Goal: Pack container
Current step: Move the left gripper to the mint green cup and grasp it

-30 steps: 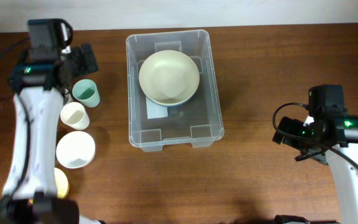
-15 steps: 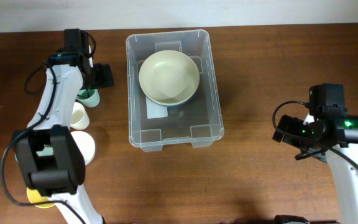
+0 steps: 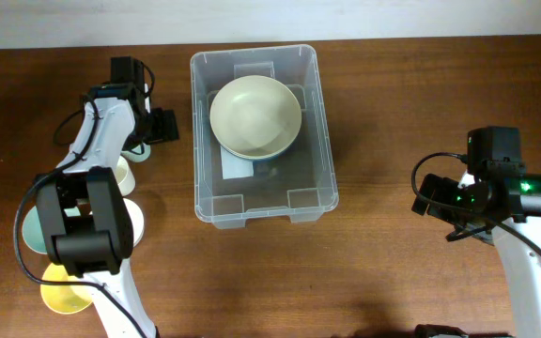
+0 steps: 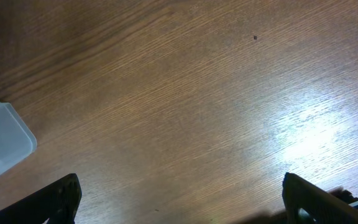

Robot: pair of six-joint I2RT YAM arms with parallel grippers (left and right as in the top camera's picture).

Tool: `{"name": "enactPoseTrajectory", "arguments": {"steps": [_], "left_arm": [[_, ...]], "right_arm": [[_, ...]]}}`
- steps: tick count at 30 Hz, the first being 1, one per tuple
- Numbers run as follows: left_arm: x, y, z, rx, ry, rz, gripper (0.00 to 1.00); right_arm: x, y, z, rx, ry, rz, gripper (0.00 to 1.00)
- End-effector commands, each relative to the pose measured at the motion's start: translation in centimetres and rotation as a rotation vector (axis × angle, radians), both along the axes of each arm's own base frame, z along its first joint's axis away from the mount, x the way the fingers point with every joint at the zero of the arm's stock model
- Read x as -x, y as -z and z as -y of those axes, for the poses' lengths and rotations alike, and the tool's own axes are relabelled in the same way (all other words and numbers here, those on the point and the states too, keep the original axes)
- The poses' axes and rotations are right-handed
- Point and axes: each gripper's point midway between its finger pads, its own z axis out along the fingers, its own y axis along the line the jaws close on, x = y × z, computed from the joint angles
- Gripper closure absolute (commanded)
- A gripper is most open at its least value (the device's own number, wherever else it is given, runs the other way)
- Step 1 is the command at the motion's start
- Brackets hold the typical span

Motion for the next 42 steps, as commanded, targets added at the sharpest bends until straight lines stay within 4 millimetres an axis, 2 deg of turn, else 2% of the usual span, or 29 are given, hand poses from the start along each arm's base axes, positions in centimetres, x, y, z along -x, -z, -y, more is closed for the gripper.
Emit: {"name": "enactPoseTrajectory", "arguments": {"steps": [1,3,4,8,9,18,22,25,27,31,34,37,42], "left_arm": [[-0.5,0.1,0.6,0.039,0.000,0.012,0.01],[-0.5,0.1,0.6,0.039,0.000,0.009,0.05],[-0.5,0.1,0.6,0.039,0.000,0.009,0.16],[-0.5,0.1,0.6,0.039,0.000,0.010,0.39],[-0.5,0.1,0.6,0.039,0.000,0.010,0.47],[-0.5,0.1,0.6,0.039,0.001,0.010,0.74],[-0.5,0.1,0.6,0.039,0.001,0.010,0.79],[-0.5,0.0,0.6,0.039,0.001,0.012,0.88],[-0.6,-0.1,0.6,0.038,0.001,0.016,0.98],[-1.2,-1.2,0.6,0.037,0.002,0.039,0.99],[-1.9,-3.3,0.7,0.036,0.006,0.079,0.99],[-2.5,-7.0,1.5,0.033,0.025,0.144,0.99],[-2.2,-15.8,4.9,0.037,0.095,0.297,0.99]], "right_arm": [[0.1,0.0,0.0,0.000,-0.006,0.001,0.01],[0.1,0.0,0.0,0.000,-0.006,0.002,0.01],[0.1,0.0,0.0,0.000,-0.006,0.002,0.01],[0.1,0.0,0.0,0.000,-0.006,0.002,0.01],[0.1,0.0,0.0,0.000,-0.006,0.002,0.01],[0.0,-0.1,0.0,0.000,-0.006,0.006,0.01],[0.0,-0.1,0.0,0.000,-0.006,0.005,0.01],[0.0,-0.1,0.0,0.000,-0.006,0.005,0.01],[0.0,-0.1,0.0,0.000,-0.006,0.005,0.01],[0.0,-0.1,0.0,0.000,-0.006,0.005,0.01],[0.0,-0.1,0.0,0.000,-0.006,0.005,0.01],[0.0,-0.1,0.0,0.000,-0.006,0.006,0.01],[0.0,-0.1,0.0,0.001,-0.006,0.008,0.01]]}}
